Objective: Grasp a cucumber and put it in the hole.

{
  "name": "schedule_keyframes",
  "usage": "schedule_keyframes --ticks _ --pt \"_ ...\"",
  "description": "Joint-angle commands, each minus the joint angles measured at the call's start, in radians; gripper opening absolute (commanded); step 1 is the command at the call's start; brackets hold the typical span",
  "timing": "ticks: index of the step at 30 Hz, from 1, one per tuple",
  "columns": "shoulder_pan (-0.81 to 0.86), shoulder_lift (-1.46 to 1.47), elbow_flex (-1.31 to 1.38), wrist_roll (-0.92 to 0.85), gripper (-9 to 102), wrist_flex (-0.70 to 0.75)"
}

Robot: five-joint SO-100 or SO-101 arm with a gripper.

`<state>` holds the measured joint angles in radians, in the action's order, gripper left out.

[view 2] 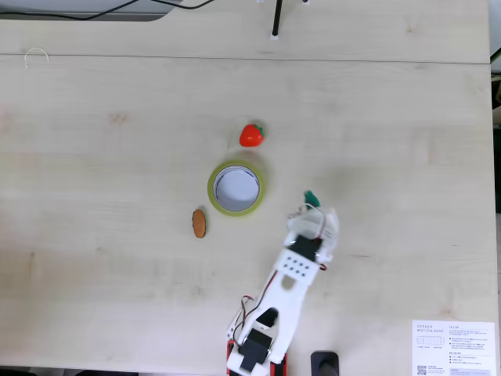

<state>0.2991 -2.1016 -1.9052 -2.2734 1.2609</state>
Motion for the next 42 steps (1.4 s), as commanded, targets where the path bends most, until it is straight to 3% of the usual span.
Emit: schedule_keyframes --ticks 1,10,19,42 --pt "-0.103 -0.098 0.101 0.130 3 0.023" --pt "-0.327 -0.170 0.103 0.417 2 0.017" --pt "-0.480 -0.133 0.101 0.574 2 -0.035" --pt "-0.525 0.138 0.103 0.710 6 -0.295"
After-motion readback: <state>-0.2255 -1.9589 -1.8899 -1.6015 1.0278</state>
